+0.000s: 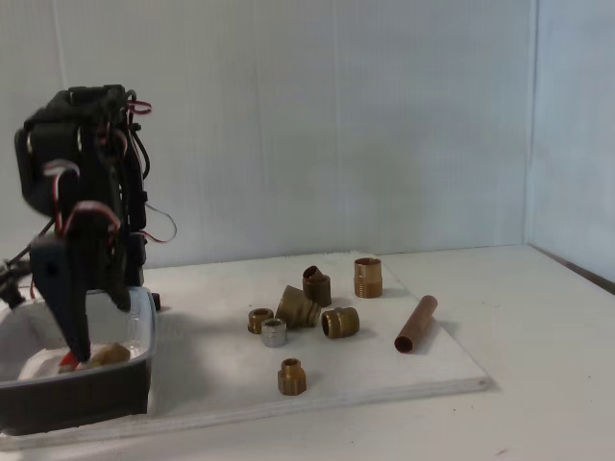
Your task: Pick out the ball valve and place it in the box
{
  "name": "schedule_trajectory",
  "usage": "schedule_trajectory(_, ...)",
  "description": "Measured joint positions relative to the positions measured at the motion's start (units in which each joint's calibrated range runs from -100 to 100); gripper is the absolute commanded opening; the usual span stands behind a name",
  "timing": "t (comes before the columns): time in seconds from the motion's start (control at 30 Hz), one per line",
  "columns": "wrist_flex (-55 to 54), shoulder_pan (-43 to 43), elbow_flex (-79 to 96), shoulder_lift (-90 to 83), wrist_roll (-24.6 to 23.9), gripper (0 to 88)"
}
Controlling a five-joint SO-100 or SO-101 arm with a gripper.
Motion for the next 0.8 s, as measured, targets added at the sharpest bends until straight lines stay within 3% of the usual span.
schedule_trajectory(0.53,24.8,-5.6,-17.6,-11.6,-0.7,42.7)
schedule_trajectory(0.67,25.9,-11.0,-18.6,-13.9,-5.0,42.7)
schedule_trajectory(0.8,26.0,-19.2,-19.2,-14.3,-13.5,42.7)
